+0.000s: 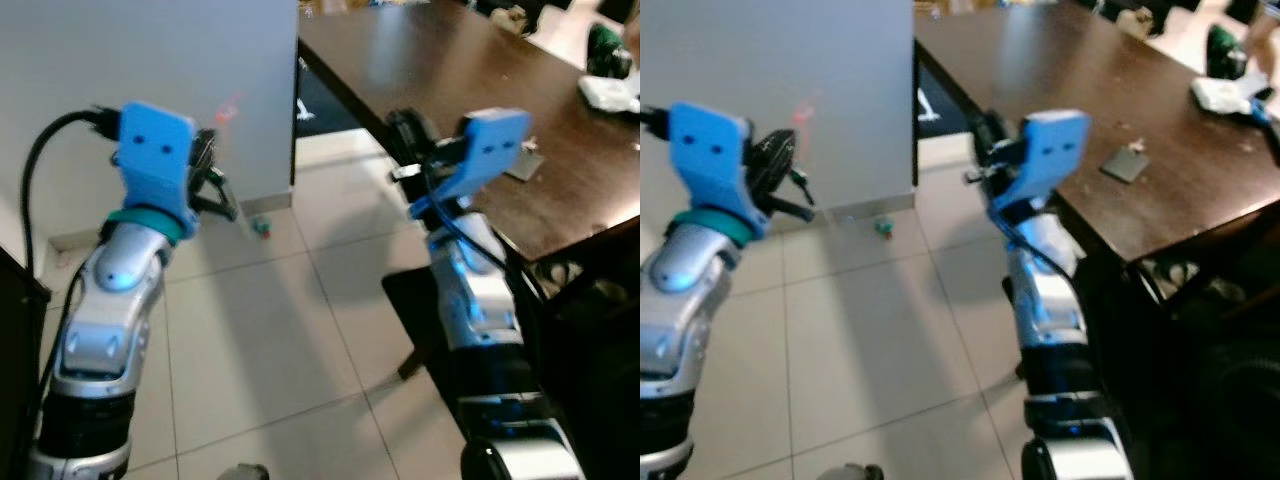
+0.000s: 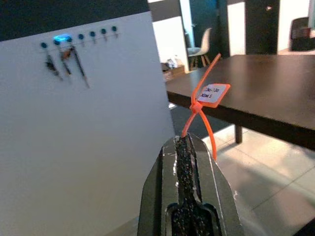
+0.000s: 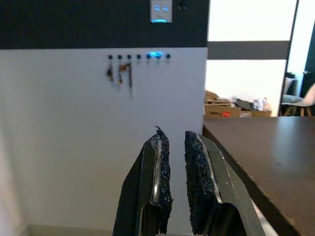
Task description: Hang keys on a hook
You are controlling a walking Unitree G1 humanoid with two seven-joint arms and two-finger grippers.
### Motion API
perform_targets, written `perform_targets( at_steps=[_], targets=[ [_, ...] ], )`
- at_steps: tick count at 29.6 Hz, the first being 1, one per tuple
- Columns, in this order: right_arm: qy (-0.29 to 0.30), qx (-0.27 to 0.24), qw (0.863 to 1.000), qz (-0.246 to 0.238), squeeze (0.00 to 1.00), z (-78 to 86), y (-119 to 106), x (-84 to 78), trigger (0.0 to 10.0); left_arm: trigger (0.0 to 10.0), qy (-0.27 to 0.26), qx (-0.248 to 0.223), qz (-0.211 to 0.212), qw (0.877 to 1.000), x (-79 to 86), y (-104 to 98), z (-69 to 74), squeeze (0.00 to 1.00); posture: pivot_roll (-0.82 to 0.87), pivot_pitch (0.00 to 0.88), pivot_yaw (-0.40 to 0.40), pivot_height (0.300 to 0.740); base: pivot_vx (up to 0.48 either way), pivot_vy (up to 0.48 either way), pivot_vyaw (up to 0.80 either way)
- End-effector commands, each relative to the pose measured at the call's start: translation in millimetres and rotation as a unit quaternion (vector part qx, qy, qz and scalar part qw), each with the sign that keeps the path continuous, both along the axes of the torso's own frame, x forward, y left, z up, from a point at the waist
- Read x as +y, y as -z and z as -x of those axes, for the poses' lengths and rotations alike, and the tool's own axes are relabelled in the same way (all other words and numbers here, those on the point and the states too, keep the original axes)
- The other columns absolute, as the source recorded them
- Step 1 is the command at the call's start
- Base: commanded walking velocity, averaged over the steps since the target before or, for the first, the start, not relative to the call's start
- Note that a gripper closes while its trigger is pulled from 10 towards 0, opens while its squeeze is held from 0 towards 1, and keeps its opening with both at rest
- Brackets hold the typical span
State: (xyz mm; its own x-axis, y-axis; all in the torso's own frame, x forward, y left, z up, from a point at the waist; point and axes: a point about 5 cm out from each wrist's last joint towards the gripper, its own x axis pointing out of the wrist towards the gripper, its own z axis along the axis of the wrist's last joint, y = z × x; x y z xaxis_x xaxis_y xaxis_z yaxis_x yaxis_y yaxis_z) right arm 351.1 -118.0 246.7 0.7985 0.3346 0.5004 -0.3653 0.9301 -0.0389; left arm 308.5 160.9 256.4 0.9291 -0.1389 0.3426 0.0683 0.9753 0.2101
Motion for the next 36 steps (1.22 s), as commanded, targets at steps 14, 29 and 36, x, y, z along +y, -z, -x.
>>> perform_targets(
  at_steps=[14,29,36],
  targets=[
    [0.015,0.003,1.0,0.007,0.0,-0.7,3.6,-5.6,10.0,10.0,0.004,0.004,-0.006,1.0,-1.7,2.6,-0.6,0.0,0.09,0.0,0.062,0.74,0.48,0.0,0.14],
    [0.016,0.003,1.0,-0.006,0.0,-0.8,2.7,-7.0,10.0,10.0,0.004,0.003,-0.005,1.0,-1.8,2.0,-0.9,0.0,0.09,0.0,0.062,0.74,0.479,0.0,0.53],
    [0.014,-0.008,1.0,-0.013,0.0,0.7,-1.3,-9.9,10.0,10.0,-0.006,-0.073,-0.03,0.997,-8.7,-18.3,6.5,0.0,0.09,0.0,0.057,0.74,0.48,0.0,0.0]
  ],
)
